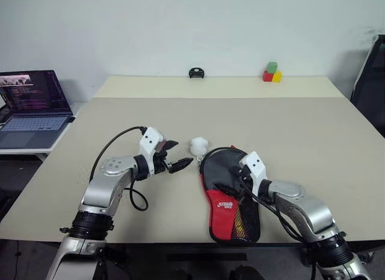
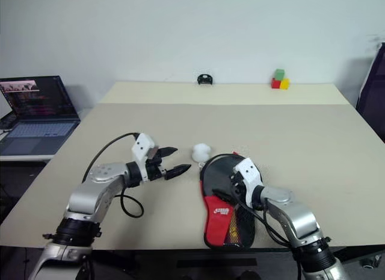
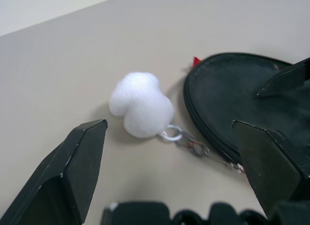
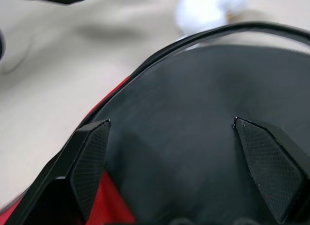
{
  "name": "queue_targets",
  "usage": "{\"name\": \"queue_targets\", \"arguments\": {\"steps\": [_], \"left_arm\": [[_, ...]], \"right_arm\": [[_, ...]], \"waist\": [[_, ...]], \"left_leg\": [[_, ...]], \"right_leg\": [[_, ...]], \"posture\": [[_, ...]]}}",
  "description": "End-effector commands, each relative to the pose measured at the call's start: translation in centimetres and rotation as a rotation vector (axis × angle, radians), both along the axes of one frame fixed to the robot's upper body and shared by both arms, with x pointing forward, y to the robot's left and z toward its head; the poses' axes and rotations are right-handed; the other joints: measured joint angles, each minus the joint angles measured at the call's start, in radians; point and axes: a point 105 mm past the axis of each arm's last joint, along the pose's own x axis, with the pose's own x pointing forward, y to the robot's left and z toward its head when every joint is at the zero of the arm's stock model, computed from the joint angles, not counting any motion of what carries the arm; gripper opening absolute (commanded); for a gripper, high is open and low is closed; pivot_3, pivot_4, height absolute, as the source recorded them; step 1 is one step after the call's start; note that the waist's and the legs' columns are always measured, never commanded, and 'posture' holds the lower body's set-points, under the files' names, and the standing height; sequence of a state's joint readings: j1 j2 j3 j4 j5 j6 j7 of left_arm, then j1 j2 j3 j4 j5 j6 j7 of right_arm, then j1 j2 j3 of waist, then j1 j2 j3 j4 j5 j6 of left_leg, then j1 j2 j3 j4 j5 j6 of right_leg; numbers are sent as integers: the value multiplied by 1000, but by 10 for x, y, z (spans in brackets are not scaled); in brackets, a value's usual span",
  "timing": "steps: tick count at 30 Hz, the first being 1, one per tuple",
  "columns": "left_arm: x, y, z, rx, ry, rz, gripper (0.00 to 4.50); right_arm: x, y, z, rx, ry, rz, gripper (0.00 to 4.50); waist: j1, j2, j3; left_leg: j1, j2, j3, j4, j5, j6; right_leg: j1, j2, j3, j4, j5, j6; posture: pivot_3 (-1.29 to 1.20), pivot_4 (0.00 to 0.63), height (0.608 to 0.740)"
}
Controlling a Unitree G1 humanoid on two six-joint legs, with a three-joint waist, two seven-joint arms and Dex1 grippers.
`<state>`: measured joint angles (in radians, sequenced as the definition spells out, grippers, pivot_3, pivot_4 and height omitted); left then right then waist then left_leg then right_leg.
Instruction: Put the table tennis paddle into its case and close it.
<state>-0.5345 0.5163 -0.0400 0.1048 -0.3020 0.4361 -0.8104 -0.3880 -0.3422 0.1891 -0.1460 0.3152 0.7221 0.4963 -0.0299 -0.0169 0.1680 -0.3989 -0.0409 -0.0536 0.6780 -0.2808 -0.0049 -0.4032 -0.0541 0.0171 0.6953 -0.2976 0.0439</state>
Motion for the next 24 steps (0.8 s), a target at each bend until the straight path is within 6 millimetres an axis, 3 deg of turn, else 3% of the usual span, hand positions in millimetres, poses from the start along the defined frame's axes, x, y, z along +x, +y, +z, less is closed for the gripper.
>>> {"name": "queue_targets", "arguments": {"steps": [1, 14, 24], "left_arm": [[8, -3, 8, 11, -20, 14, 4500], [69, -31, -5, 21, 90, 98, 4500], [77, -48, -35, 118, 194, 80, 4500]], "right_arm": [[8, -12, -11, -34, 33, -73, 4458], [1, 0, -15, -14, 50, -67, 4458], [-1, 3, -14, 3, 46, -81, 4458]], "waist": [[0, -1, 0], [-2, -7, -4], [-2, -7, -4]], "left_leg": [[0, 0, 0, 0, 0, 0], [0, -1, 0, 1, 0, 0], [0, -1, 0, 0, 0, 0]], "right_leg": [[0, 0, 0, 0, 0, 0], [0, 1, -2, 1, 0, 0], [-1, 1, -3, 1, 0, 0]], "posture": [[0, 150, 740], [0, 150, 740], [0, 150, 740]]}}
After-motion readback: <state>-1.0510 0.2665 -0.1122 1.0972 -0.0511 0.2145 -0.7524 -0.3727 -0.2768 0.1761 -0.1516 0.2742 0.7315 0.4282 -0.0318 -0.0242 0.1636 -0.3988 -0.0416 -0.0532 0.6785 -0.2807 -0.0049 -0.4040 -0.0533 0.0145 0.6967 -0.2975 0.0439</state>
